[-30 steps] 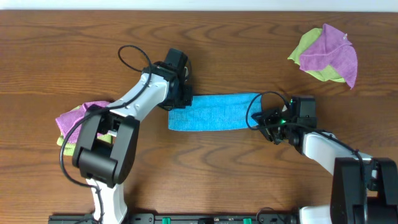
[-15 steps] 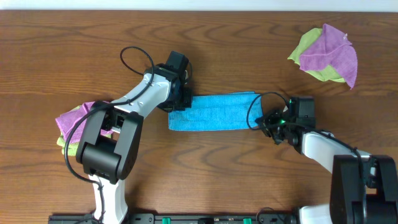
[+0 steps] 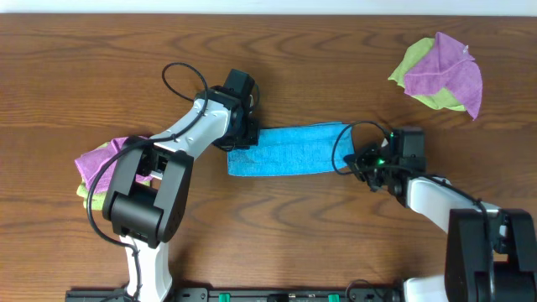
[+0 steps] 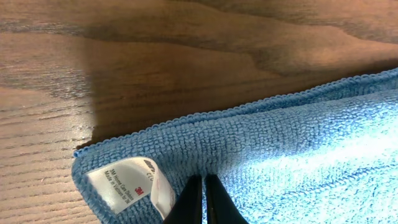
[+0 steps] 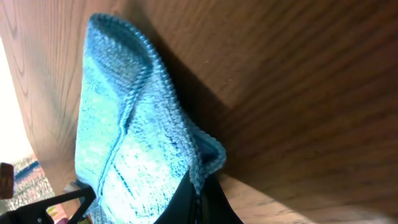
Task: Fold the cloth
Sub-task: 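Carry the strip's right end leftward with the right gripper, folding it in half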
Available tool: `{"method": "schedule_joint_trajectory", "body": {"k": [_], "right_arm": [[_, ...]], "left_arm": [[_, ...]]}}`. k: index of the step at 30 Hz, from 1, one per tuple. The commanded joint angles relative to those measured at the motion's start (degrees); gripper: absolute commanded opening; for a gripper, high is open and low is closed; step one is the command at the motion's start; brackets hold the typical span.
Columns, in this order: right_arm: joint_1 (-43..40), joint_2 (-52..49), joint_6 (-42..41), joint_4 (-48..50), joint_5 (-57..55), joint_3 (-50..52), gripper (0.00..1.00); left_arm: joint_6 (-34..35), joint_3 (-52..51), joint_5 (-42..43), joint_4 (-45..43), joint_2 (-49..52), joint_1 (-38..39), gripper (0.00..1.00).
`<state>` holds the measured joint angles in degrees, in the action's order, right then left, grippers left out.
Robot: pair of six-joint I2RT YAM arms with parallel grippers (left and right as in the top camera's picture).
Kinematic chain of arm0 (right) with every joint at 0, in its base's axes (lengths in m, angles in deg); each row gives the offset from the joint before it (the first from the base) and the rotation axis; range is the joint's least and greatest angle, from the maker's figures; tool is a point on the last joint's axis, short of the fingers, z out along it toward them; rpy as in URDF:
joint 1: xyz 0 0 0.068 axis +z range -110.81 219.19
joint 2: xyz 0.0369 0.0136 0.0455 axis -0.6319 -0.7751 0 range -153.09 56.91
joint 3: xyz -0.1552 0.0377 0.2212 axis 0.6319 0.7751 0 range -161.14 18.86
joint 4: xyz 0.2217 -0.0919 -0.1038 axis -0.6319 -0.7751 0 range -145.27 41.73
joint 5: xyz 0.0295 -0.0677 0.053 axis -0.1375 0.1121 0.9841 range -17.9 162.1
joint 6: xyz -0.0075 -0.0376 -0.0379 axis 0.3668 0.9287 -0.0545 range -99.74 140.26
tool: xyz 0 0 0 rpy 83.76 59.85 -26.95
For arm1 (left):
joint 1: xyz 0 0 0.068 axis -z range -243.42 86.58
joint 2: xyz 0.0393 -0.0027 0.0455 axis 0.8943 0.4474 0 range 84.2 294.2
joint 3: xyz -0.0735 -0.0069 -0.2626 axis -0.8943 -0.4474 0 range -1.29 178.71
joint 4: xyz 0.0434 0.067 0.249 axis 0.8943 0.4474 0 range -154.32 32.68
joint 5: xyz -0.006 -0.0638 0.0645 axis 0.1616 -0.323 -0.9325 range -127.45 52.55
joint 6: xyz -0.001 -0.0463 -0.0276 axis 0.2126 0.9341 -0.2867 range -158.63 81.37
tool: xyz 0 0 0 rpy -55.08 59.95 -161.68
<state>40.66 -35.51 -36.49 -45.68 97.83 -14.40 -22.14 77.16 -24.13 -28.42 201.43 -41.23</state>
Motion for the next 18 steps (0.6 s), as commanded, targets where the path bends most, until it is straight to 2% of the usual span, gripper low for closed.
{"method": "schedule_joint_trajectory", "body": {"k": [1, 12, 18], "right_arm": [[2.21, -0.48, 1.29, 0.17, 1.27, -2.71, 0.01], [10.21, -0.48, 8.07, -10.08, -1.79, -14.91, 0.01], [12.31, -0.48, 8.85, -11.39, -1.75, -18.25, 0.01]], "left_arm": [[0.20, -0.79, -1.77, 0.04, 0.52, -0.02, 0.06], [0.22, -1.62, -1.90, 0.04, 0.55, -0.02, 0.05], [0.24, -2.29, -1.68, 0.20, 0.55, -0.02, 0.06]]}}
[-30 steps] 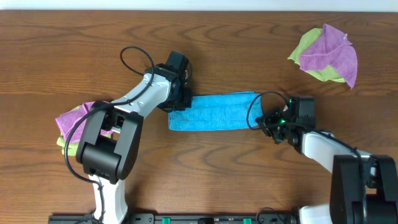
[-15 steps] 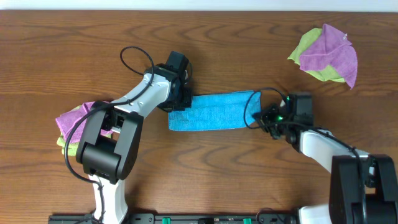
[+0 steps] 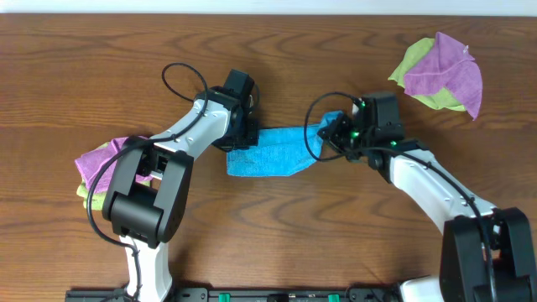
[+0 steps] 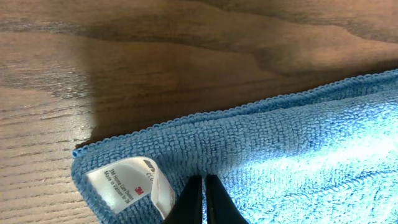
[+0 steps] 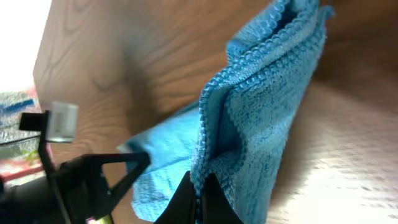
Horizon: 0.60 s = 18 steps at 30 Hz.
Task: Fold the cloth
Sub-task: 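Carry the strip's right end leftward with the right gripper, folding it in half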
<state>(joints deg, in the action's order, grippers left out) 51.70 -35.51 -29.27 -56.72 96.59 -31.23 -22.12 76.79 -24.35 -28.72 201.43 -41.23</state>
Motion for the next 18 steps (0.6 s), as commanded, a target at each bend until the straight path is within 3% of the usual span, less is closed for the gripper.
{"method": "schedule_joint_trajectory", "body": {"k": [1, 18], "right_arm": [[1.68, -0.48, 1.64, -0.37, -0.50, -1.60, 0.01], [8.94, -0.48, 1.62, -0.24, -1.57, -2.51, 0.01]], "left_arm": [[0.24, -1.92, -1.46, 0.50, 0.55, -0.02, 0.06], [0.13, -1.68, 0.04, 2.32, 0.17, -0.11, 0.06]]}}
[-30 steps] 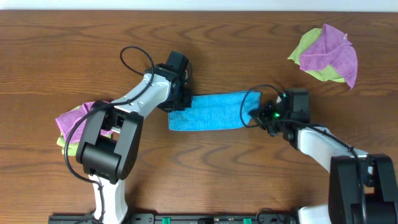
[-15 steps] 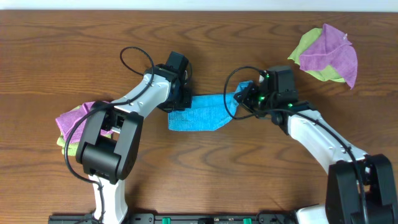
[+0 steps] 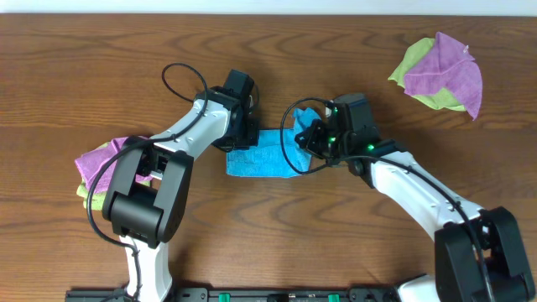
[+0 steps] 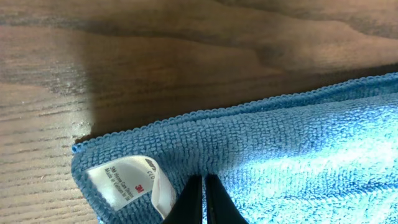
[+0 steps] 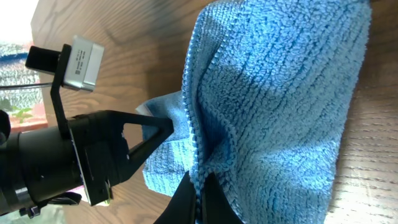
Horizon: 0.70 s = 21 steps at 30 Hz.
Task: Fold the cloth
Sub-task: 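Carry the strip's right end leftward with the right gripper, folding it in half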
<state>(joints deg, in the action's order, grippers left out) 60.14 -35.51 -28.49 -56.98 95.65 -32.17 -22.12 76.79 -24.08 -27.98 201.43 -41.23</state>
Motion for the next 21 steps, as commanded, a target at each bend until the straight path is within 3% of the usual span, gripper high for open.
{"method": "schedule_joint_trajectory", "body": {"k": [1, 21], "right_arm": [[0.50, -0.48, 0.83, -0.07, -0.70, -1.57, 0.01], [2.47, -0.48, 1.99, 0.07, -0.44, -2.29, 0.01]], "left_arm": [[-0.02, -1.57, -0.22, 1.97, 0.00, -0.11, 0.06], [-1.14, 17.49, -1.95, 15.10, -0.79, -4.48, 0.06]]}}
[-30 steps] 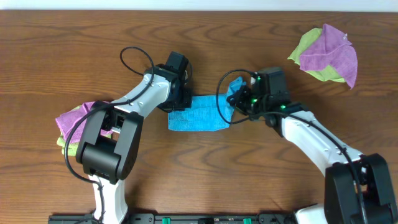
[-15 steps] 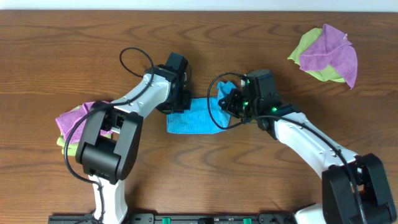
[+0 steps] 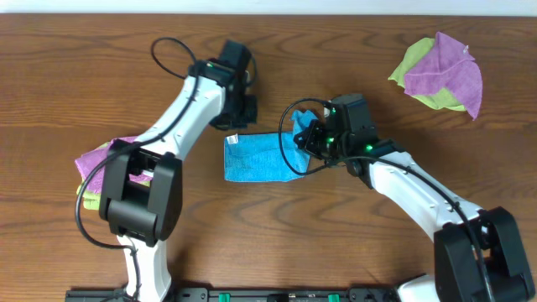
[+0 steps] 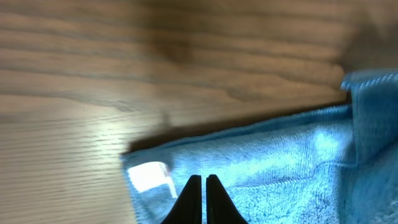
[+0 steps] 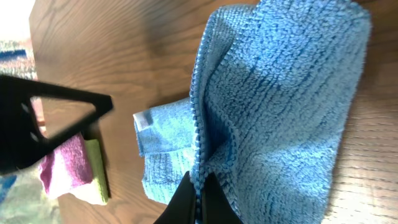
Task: Fold the cloth
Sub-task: 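Carry the strip's right end leftward with the right gripper, folding it in half, then press the folded end down with the right gripper and release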
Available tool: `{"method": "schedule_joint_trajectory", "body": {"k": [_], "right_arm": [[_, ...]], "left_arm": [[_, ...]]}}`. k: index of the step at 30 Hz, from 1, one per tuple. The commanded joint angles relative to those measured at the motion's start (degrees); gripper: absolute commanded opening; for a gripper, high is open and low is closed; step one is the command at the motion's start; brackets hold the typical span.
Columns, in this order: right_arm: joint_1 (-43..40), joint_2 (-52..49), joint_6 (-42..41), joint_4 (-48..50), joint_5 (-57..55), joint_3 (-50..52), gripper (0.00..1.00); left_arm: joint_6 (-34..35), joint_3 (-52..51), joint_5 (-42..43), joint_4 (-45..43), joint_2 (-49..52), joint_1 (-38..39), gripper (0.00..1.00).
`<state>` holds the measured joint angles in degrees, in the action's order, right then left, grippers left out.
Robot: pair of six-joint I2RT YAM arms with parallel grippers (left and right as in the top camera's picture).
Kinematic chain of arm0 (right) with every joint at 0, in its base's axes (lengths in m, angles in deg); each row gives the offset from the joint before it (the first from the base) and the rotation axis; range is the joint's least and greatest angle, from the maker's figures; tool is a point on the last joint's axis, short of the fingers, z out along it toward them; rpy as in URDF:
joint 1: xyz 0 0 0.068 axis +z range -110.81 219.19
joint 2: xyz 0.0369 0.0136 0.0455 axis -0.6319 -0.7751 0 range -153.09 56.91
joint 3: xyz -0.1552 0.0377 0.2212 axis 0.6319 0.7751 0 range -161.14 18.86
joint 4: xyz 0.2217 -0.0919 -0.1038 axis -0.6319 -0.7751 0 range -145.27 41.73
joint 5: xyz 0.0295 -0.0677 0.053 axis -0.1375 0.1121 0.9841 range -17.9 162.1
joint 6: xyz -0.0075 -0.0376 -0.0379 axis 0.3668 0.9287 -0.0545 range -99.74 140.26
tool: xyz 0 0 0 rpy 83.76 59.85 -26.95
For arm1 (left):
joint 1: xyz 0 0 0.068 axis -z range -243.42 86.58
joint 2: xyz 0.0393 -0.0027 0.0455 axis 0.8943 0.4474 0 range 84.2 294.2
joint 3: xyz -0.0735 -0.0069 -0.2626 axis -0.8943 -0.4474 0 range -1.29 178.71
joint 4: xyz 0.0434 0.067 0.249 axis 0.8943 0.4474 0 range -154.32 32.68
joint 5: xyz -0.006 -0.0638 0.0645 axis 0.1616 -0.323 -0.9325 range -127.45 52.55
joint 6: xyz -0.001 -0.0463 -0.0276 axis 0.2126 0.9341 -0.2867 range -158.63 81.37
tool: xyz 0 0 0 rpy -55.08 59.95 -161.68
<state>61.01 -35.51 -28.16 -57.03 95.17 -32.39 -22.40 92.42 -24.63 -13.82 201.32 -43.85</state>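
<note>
The blue cloth [image 3: 256, 157] lies at mid-table with its white label [image 3: 233, 140] showing at the left end. Its right end is raised and doubled back leftward over the rest. My right gripper [image 3: 306, 134] is shut on that raised hem, seen close in the right wrist view as the gripper [image 5: 198, 186] pinching the cloth [image 5: 280, 93]. My left gripper [image 3: 238, 117] is just beyond the cloth's left end, off it. In the blurred left wrist view this gripper [image 4: 203, 182] is shut with nothing in it, above the cloth [image 4: 267, 162] and label [image 4: 149, 176].
A pink and green cloth bundle [image 3: 440, 71] lies at the far right corner. Another pink and green bundle [image 3: 101, 164] sits left of the blue cloth, near the left arm's base; it also shows as a bundle [image 5: 68, 168] in the right wrist view.
My left gripper has come off the cloth's left end and now sits higher and farther back, still shut. The label end lies free. My right gripper still holds the raised hem in about the same place.
The cloth first lay as a long strip, my left gripper pressing its left end and my right gripper shut on its right end. The right end then stood farther left at each moment, doubling over the strip. Now the left gripper has left the cloth.
</note>
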Motion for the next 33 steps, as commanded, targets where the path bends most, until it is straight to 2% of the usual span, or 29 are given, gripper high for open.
{"method": "schedule_joint_trajectory", "body": {"k": [1, 12, 33], "right_arm": [[2.32, -0.48, 2.08, 0.13, 0.00, -2.49, 0.01], [7.34, -0.48, 2.89, -0.35, -1.25, -3.91, 0.01], [14.69, -0.55, 3.08, 1.22, -5.99, -4.15, 0.01]], "left_arm": [[-0.85, 2.38, -1.40, 1.68, -0.68, -2.91, 0.06], [-0.90, 2.95, -1.16, 5.62, -0.68, -10.10, 0.06], [-1.51, 3.69, -1.40, 6.47, -5.40, -10.67, 0.06]]}}
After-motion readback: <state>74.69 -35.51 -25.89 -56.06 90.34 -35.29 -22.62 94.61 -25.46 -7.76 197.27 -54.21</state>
